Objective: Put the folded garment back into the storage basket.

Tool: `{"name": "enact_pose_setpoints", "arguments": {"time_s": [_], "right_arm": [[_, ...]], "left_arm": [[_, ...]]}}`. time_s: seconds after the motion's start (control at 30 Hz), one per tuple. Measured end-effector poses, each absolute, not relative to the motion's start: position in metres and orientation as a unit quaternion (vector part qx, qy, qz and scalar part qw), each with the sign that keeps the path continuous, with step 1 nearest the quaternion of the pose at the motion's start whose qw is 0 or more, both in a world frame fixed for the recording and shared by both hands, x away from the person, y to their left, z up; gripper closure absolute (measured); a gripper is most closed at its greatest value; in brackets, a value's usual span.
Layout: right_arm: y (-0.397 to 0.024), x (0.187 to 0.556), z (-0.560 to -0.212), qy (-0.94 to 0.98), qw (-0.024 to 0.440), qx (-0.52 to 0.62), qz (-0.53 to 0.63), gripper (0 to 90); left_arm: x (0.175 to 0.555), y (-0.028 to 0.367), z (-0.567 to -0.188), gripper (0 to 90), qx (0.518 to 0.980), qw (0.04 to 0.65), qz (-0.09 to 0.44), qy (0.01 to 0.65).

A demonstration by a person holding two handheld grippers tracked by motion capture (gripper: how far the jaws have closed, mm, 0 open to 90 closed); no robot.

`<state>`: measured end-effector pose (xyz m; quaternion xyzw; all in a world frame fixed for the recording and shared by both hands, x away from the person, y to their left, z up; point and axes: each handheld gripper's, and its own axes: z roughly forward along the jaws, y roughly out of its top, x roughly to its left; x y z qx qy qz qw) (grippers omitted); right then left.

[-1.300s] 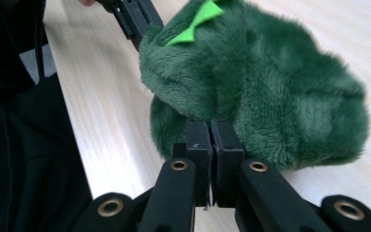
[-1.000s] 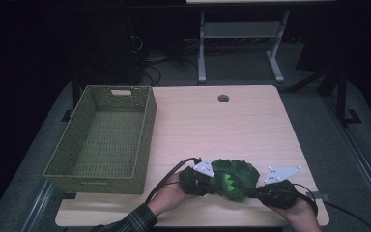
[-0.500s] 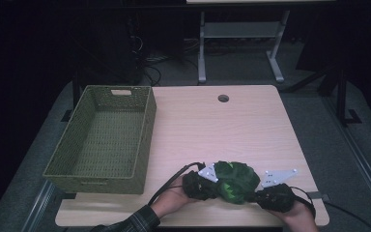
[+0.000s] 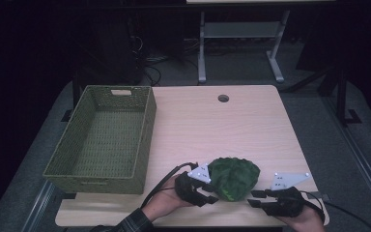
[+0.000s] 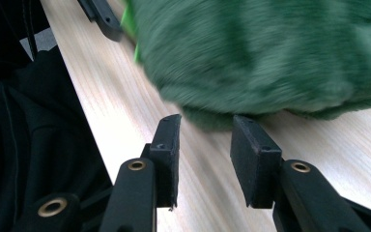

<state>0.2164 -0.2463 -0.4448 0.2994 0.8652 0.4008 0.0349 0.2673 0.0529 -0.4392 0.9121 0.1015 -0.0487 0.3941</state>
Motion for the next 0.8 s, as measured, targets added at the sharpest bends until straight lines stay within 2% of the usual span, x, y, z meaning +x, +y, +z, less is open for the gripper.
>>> {"name": "enact_pose_setpoints", "arguments": {"time_s": [0.13,0.27,0.47,0.8], "right_arm": [[-0.251,0.214,-0.44,0.858,0.048,0.304,0.411,67.1],[-0.254,0.22,-0.427,0.846,0.065,0.306,0.431,78.4],[-0.247,0.239,-0.418,0.841,0.081,0.305,0.44,89.4],[-0.235,0.259,-0.448,0.862,0.058,0.33,0.38,90.0]], "left_arm": [[0.266,0.058,-0.432,61.4,0.908,0.406,-0.039,0.102],[0.274,0.06,-0.421,73.1,0.9,0.421,-0.024,0.111],[0.293,0.055,-0.417,86.0,0.898,0.421,-0.011,0.125],[0.307,0.034,-0.445,88.2,0.918,0.371,-0.013,0.138]]}}
